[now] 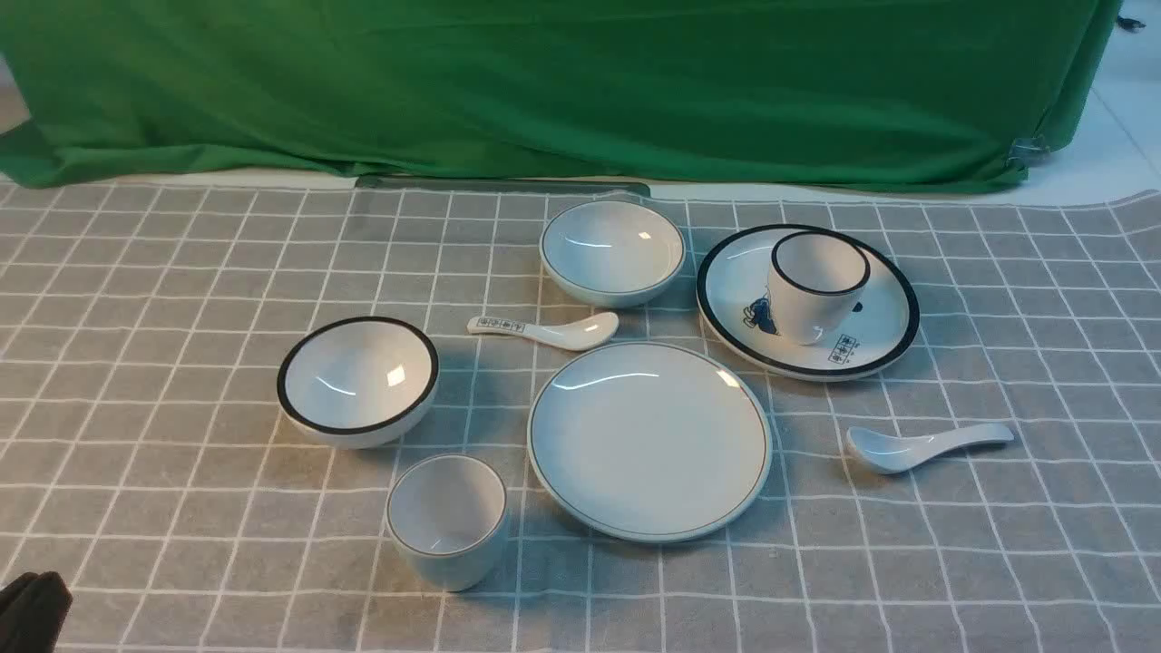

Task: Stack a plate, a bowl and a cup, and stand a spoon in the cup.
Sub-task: Use the left arm to grab a blue rice bowl

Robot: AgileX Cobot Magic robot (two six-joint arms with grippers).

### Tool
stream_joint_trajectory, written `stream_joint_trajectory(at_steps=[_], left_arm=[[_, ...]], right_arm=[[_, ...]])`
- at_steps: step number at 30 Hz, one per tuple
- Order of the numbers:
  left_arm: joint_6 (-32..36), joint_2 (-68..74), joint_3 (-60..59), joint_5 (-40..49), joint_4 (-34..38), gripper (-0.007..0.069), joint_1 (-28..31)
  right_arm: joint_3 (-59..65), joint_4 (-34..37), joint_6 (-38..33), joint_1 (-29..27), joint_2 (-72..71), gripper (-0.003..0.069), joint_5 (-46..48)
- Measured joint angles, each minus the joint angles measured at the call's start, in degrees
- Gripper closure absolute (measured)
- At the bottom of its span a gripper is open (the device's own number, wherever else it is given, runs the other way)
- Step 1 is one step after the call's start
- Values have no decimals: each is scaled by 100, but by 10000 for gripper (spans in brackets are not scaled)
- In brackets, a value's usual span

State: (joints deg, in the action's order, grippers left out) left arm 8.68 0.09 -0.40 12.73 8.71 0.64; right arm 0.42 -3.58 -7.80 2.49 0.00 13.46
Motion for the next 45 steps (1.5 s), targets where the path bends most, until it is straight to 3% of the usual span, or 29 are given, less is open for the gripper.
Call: stream_joint_trajectory(at_steps=[15,18,25,27,36,40,41,44,45], left_arm=[[-14,0,0,-41,-62,607,0],[-345,0,0,-364,390,607,0],[-1465,0,0,-1912,1950,607,0],[-1764,0,0,-2486,2061,607,0],[-1924,-6,11,-4742,1839,607,0],[-1926,-6,748,-4029,1787,607,0],[-1907,215,1506,-3055,1655,607,0],[-1773,741,2440,-1951,1335,607,0],[-1702,1589,3295,-590,1062,607,0]], right_arm=[[0,0,0,0,0,417,5],[0,0,0,0,0,417,0],[0,0,0,0,0,417,0],[0,0,0,0,0,417,0],[0,0,0,0,0,417,0],[0,278,142,0,0,417,-165],[0,751,495,0,0,417,-500],[0,1396,1214,0,0,417,-1234],[0,1687,1740,0,0,417,-1815]])
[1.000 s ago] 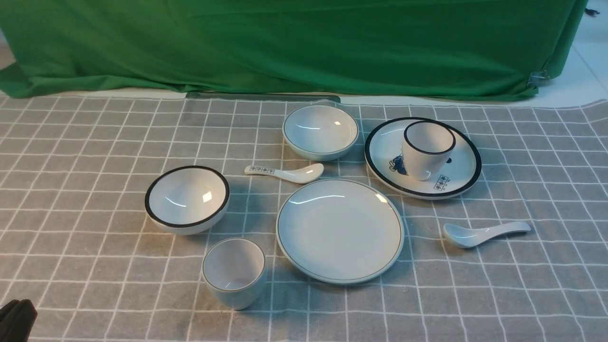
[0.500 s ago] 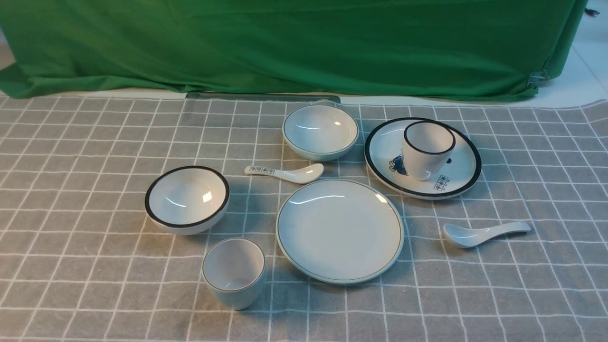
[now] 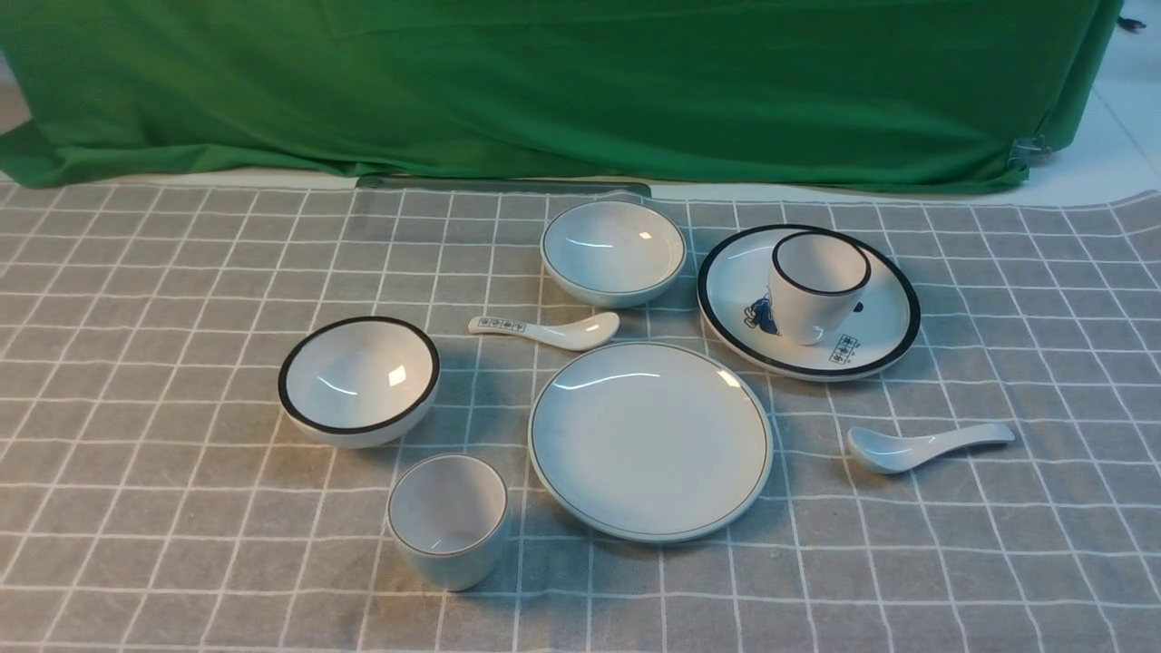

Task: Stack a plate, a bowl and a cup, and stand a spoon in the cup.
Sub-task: Use the left arm to grab a blue rice bowl

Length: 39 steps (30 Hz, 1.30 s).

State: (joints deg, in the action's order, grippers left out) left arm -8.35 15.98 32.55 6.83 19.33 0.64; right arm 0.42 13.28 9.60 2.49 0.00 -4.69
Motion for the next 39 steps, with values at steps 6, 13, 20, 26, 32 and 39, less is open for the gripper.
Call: stream_joint_trajectory(at_steps=[6,13,20,26,32,39], left_arm=[[835,2800,2110,3614,-144,607,0],[1579,5161,3262,4465,-79,615,-180],[1523,6901,4951,4538,-573,624,-1172],[1437,8408,6682,5313,-581,624,-1269],[1529,10071,8555,5719,-526,624,-1321],[1546,11698,10228,5562,-400,475,-1339]], right_arm=[[0,206,327,0,0,417,-920],[0,230,390,0,0,417,-1187],[-1217,196,-154,307,447,597,1770],[-3252,12,-1189,718,2334,636,4444],[-4156,-304,-1629,785,3745,641,5531],[-4191,-315,-1620,792,4273,641,5648]])
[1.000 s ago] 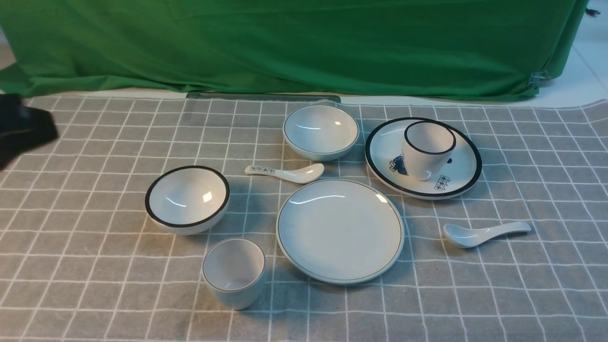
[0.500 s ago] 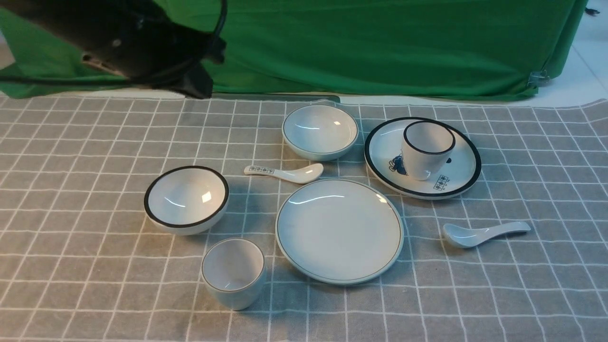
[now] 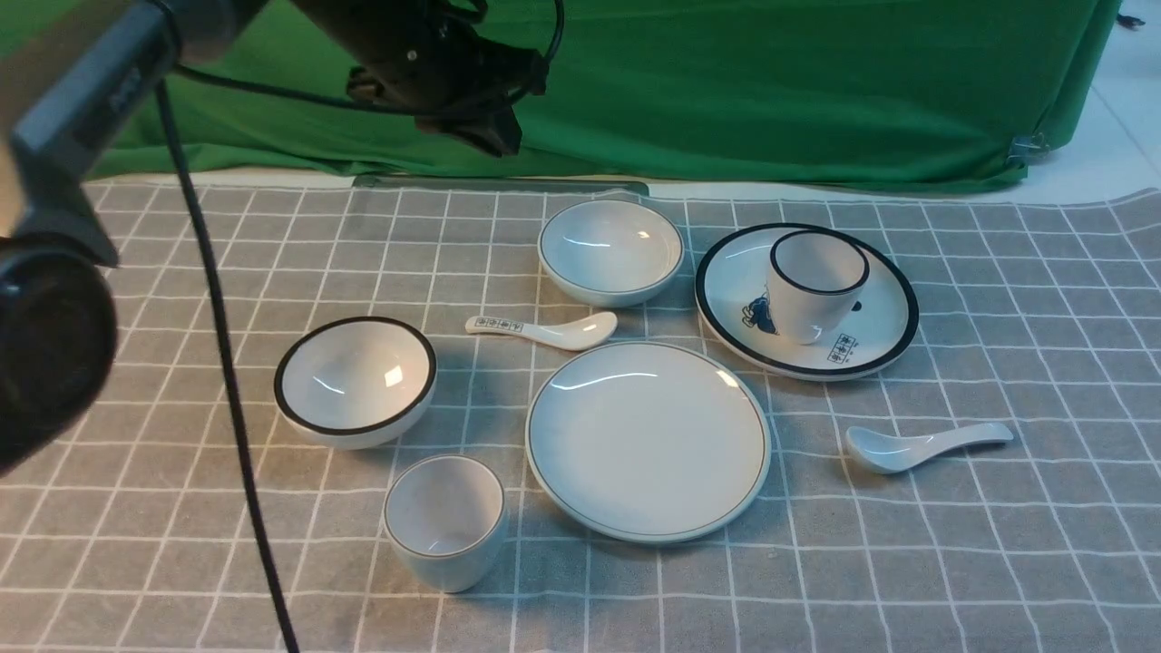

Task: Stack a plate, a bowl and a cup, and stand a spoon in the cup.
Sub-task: Use the left arm to grab a blue rice bowl

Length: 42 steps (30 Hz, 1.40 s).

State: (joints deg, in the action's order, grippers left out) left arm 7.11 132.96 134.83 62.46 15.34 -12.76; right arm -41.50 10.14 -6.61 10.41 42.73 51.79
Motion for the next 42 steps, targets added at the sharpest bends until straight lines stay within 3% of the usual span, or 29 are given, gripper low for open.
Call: stream_joint_trajectory(at_steps=[4,10,13,16,25,29,34,42], left_arm=[[8,436,172,-219,-43,305,-56],[210,814,193,-537,-43,109,-170],[215,991,193,-741,-43,54,-217],[236,1127,193,-887,-33,49,-219],[240,1399,196,-925,-31,166,-219],[253,1431,196,-920,30,314,-219],[228,1425,201,-853,97,568,-219],[-120,867,300,-351,-192,601,-18]], right_arm=[[-4,0,121,0,0,641,0],[-7,0,177,0,0,641,-5],[-7,0,182,0,0,641,-5],[-7,0,182,0,0,641,-22],[-7,0,182,0,0,641,-112],[-7,0,182,0,0,641,-146],[-7,-4,177,0,0,641,-150],[-7,-11,112,0,0,640,-186]])
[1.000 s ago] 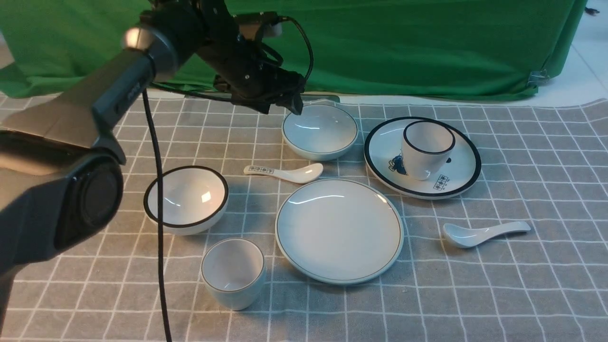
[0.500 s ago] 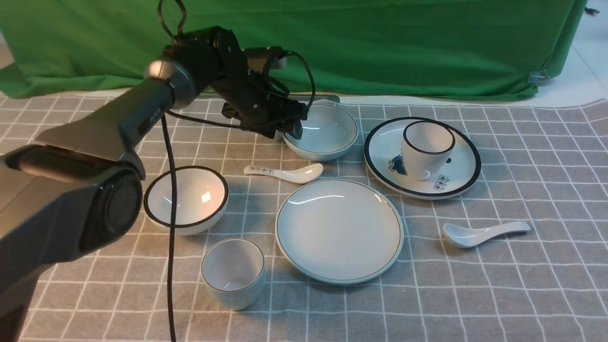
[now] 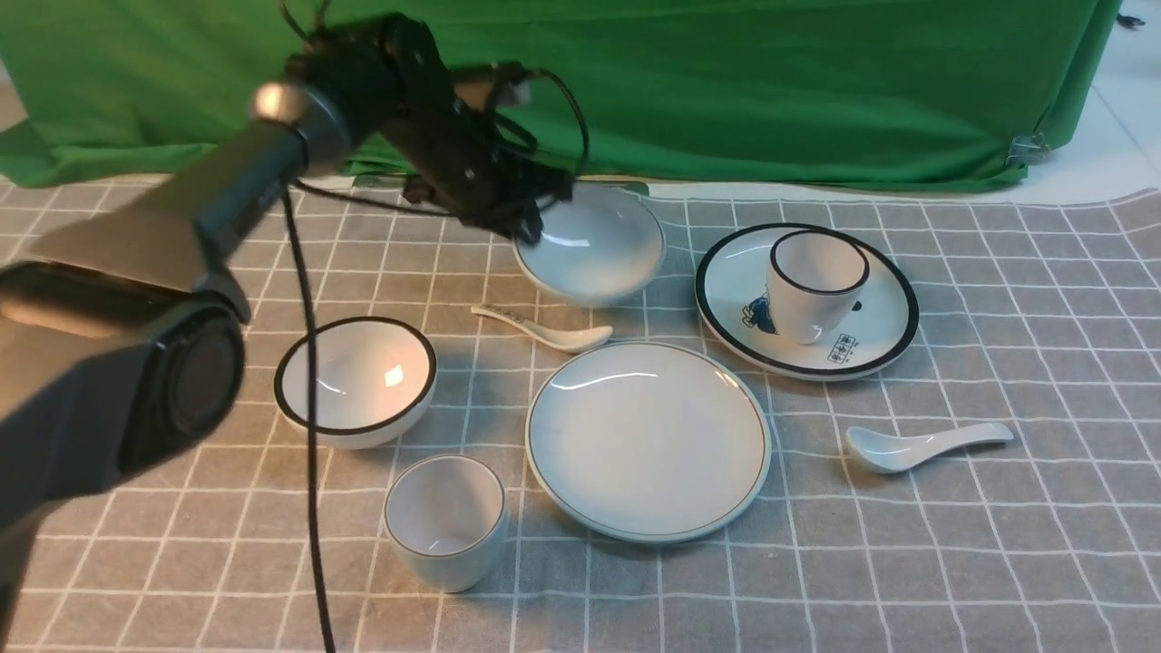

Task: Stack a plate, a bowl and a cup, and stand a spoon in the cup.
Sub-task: Use the left arm to grab a blue rice bowl, then use the left arm to put the blue rice bowl into the blue large plate in the middle

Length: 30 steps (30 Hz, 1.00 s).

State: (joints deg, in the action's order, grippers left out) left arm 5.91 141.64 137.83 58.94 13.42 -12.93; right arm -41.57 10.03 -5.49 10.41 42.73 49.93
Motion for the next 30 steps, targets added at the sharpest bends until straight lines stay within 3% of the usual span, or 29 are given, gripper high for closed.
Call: stream_joint_trajectory(at_steps=[9,12,15,22,30], left_arm=[[307,-1534,-162,1010,266,601,146],[364,-1885,-732,1004,569,601,103],[553,-2396,-2126,958,638,601,-139],[701,-2787,-4537,-570,691,601,-958],[589,-2425,-4907,-1497,686,601,-1092]], right_arm=[[0,-7,-169,0,0,639,-366],[0,-7,-203,0,0,639,-455],[0,-7,-286,0,0,639,-502],[0,-7,-465,0,0,639,-502],[0,-9,-600,0,0,639,-502]])
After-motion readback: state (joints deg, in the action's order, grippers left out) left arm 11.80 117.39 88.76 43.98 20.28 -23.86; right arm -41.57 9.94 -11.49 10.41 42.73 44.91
